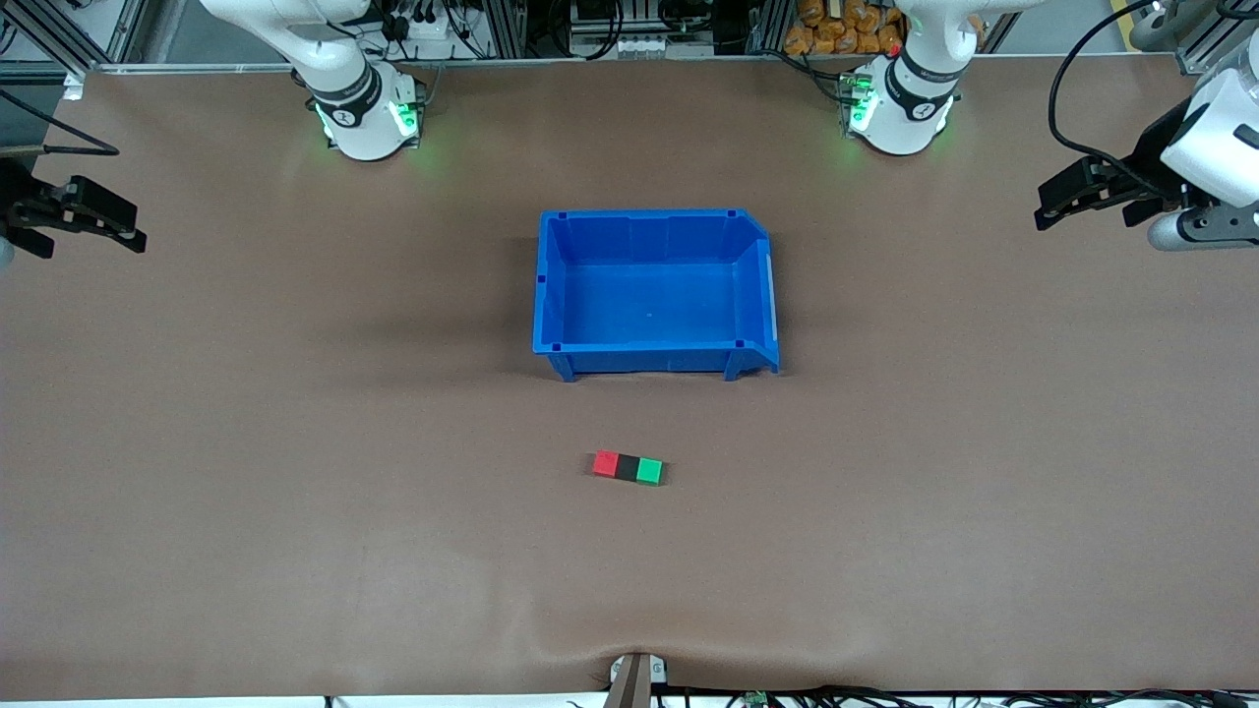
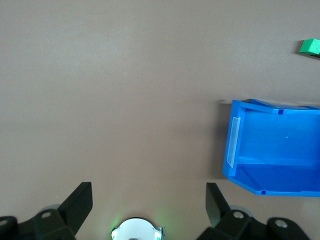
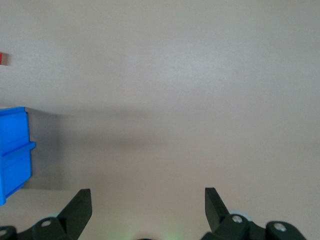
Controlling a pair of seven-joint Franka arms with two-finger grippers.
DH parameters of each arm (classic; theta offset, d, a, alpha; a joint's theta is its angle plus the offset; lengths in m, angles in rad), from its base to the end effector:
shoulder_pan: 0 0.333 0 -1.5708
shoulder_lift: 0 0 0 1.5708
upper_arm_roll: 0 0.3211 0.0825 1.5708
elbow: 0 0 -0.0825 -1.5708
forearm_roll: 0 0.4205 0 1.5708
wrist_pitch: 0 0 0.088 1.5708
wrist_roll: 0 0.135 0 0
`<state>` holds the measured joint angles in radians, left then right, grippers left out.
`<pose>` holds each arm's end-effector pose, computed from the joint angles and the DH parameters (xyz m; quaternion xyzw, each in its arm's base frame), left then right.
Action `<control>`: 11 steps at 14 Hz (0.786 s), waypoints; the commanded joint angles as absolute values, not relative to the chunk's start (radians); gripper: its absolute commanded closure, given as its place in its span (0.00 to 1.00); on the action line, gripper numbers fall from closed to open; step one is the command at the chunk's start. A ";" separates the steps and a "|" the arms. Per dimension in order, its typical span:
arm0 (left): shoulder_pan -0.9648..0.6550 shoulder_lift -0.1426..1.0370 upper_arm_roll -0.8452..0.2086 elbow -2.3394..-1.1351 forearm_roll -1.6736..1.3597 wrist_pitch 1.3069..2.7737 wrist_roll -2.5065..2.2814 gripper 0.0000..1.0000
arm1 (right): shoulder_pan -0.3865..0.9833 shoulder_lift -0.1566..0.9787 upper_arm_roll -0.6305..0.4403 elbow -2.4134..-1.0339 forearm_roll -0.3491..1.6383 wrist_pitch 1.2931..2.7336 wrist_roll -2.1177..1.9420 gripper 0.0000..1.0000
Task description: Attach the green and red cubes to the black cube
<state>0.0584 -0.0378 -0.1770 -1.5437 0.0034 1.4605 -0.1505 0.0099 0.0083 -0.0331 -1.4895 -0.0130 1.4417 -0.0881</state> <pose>0.5624 -0.0684 0.6274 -0.9996 -0.0162 0.0221 0.0081 0.5786 -0.0152 0.6266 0.9991 0.0318 -0.0284 0.0050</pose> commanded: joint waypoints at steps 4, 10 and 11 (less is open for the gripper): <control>0.069 -0.035 -0.179 -1.525 0.000 1.450 -0.146 0.00 | 0.000 -0.003 -0.018 -1.506 -0.017 1.445 -0.072 0.00; 0.077 -0.035 -0.181 -1.525 0.000 1.450 -0.138 0.00 | 0.002 -0.002 -0.018 -1.506 -0.017 1.443 -0.083 0.00; 0.077 -0.035 -0.181 -1.525 0.000 1.450 -0.138 0.00 | 0.002 -0.002 -0.018 -1.506 -0.017 1.443 -0.083 0.00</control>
<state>0.0679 -0.0377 -0.1765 -1.5433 0.0035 1.4605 -0.1505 0.0099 0.0093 -0.0297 -1.4921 -0.0130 1.4408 -0.0874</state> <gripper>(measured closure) 0.000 0.000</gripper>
